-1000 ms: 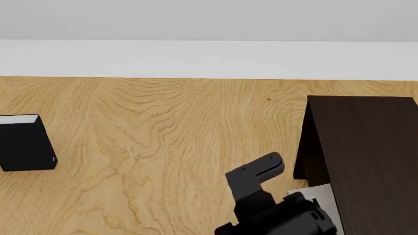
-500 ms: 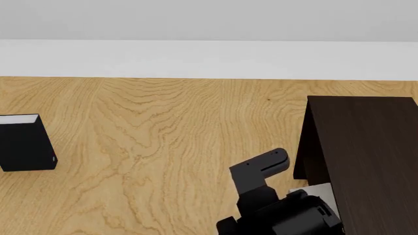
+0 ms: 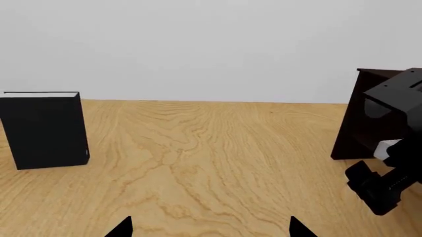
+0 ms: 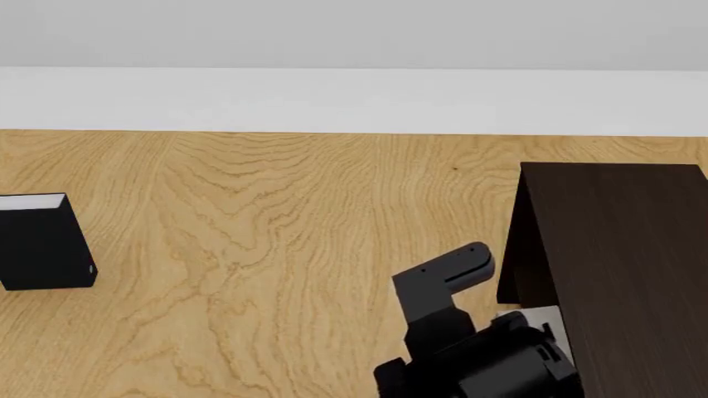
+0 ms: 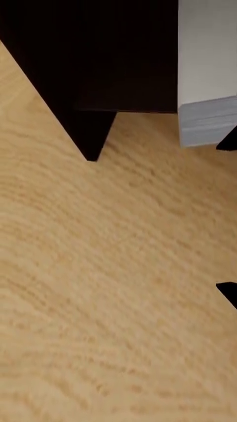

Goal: Pick up the book on the right and place it on the cabinet shelf.

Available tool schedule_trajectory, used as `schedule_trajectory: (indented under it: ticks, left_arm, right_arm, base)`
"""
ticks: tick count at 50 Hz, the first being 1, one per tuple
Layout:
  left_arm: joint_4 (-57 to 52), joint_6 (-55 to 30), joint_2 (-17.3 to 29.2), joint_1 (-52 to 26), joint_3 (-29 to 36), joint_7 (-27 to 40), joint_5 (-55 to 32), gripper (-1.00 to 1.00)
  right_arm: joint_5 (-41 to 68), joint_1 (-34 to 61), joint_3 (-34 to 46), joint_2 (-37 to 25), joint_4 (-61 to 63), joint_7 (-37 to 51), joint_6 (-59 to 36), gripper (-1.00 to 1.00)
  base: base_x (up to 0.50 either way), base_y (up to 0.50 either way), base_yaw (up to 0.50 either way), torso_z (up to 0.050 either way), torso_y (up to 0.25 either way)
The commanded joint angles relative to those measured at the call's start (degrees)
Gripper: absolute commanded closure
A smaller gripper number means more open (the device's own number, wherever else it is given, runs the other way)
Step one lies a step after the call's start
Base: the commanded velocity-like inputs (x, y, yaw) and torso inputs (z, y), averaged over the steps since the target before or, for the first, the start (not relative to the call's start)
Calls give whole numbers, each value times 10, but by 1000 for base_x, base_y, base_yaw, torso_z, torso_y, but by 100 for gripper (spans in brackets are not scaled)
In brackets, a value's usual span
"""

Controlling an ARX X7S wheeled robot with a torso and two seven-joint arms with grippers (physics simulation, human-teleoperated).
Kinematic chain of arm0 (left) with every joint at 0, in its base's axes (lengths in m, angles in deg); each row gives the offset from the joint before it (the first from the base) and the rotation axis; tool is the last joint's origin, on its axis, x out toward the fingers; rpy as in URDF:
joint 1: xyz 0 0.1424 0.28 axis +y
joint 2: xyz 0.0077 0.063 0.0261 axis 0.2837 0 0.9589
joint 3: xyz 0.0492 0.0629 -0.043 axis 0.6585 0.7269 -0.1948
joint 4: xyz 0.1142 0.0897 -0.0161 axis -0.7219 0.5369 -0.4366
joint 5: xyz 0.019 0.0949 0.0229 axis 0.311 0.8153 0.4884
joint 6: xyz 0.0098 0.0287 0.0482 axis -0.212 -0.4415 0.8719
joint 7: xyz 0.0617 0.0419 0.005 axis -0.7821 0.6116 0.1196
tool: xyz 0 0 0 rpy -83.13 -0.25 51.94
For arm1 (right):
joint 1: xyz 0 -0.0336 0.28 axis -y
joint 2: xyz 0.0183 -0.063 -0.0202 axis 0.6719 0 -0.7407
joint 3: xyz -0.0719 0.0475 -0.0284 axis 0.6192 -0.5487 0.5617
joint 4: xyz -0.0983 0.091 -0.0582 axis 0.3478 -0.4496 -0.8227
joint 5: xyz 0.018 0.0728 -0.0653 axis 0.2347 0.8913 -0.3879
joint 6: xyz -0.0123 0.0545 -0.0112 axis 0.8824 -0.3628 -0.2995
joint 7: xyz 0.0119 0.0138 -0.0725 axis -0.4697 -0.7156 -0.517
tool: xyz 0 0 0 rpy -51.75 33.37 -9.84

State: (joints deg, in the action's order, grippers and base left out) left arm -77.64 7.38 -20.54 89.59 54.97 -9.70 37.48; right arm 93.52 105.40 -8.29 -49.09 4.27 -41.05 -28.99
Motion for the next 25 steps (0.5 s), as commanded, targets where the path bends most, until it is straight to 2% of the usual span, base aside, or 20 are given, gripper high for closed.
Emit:
schedule_trajectory:
  ticks: [1, 25]
  left_arm:
    - [-2, 5, -2, 1, -3, -3, -1, -100]
    - [-7, 2, 3, 0, 1, 3, -4, -100]
  right_arm:
    - [-78, 1, 12, -18, -21, 46, -10, -100]
    - [-78, -2, 8, -27, -43, 34, 8, -100]
  base:
    - [0, 0, -7, 0, 0]
    - [0, -1, -3, 0, 0]
